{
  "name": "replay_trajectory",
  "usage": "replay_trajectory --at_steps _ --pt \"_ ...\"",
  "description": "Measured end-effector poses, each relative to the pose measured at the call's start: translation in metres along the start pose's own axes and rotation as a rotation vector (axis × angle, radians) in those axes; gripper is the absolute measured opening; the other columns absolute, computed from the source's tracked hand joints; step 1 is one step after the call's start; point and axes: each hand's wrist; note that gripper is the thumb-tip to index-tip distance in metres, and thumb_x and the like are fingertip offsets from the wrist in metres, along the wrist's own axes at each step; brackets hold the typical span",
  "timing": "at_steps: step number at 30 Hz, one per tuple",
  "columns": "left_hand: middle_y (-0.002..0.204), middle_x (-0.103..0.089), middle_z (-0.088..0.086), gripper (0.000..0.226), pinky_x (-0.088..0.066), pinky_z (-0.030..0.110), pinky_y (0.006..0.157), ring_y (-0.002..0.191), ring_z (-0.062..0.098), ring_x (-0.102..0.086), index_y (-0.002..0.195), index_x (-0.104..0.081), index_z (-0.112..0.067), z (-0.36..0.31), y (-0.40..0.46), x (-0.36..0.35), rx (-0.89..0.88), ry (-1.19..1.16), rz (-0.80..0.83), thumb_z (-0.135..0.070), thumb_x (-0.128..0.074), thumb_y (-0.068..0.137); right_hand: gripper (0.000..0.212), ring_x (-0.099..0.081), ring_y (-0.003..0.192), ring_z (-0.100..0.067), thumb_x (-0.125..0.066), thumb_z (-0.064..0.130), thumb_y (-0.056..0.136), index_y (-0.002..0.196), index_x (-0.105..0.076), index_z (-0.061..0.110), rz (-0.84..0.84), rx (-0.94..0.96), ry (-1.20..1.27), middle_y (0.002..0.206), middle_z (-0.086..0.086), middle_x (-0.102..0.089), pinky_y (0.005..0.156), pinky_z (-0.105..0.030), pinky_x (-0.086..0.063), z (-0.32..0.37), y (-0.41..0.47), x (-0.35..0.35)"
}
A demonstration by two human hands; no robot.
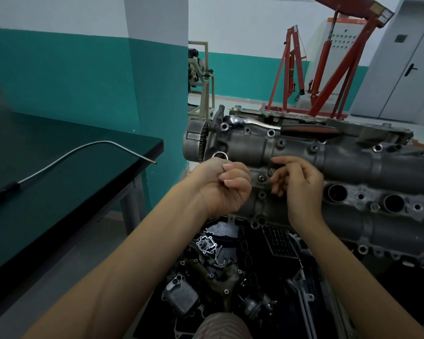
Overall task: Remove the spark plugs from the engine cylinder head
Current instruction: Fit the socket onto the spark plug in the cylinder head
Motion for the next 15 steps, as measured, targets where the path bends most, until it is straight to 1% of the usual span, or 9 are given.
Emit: replay_trajectory --at_steps 3,6,11,15 --pt "0.032 -0.027 -0.005 0.030 -0.020 0.013 0.025 0.020 0.007 -0.023 0.043 -0.035 -0.013 0.000 -0.005 -0.005 0.008 -0.043 0.011 0.002 -0.028 0.068 0.032 -0.046 0.039 -0.007 -0.033 -0.002 0.089 0.080 -0.061 0.011 -0.002 0.010 -0.012 0.048 0.003 -0.057 0.039 -0.016 -0.035 -0.001 -0.001 0.000" --pt "0.034 -0.028 -0.004 0.034 -0.021 0.014 0.024 0.020 0.009 -0.025 0.047 -0.035 -0.014 -0.003 -0.011 -0.006 0.049 -0.075 0.050 0.002 -0.026 0.075 0.032 -0.046 0.039 -0.007 -0.034 -0.002 0.088 0.080 -0.061 0.011 -0.001 0.016 0.004 0.049 0.002 -0.057 0.038 -0.016 -0.035 -0.001 -0.001 0.001" --pt "0.035 -0.027 -0.005 0.037 -0.020 0.014 0.025 0.020 0.008 -0.024 0.048 -0.034 -0.015 -0.004 -0.013 -0.005 0.027 -0.076 0.038 0.001 -0.025 0.080 0.032 -0.046 0.039 -0.008 -0.034 -0.001 0.087 0.080 -0.061 0.012 -0.007 0.035 0.020 0.049 0.002 -0.057 0.039 -0.017 -0.035 -0.003 -0.003 0.001" --pt "0.036 -0.029 -0.005 0.036 -0.020 0.014 0.025 0.020 0.008 -0.024 0.050 -0.034 -0.015 -0.008 -0.010 -0.005 0.051 -0.078 0.023 0.000 -0.024 0.082 0.032 -0.045 0.038 -0.008 -0.034 -0.001 0.086 0.078 -0.061 0.013 -0.036 0.068 0.033 0.048 0.003 -0.056 0.039 -0.016 -0.036 -0.004 -0.005 0.000"
Point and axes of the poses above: each hand's wrist, its own y-axis towards the middle knuckle, its own x-axis out of the back of the hand, z = x × y
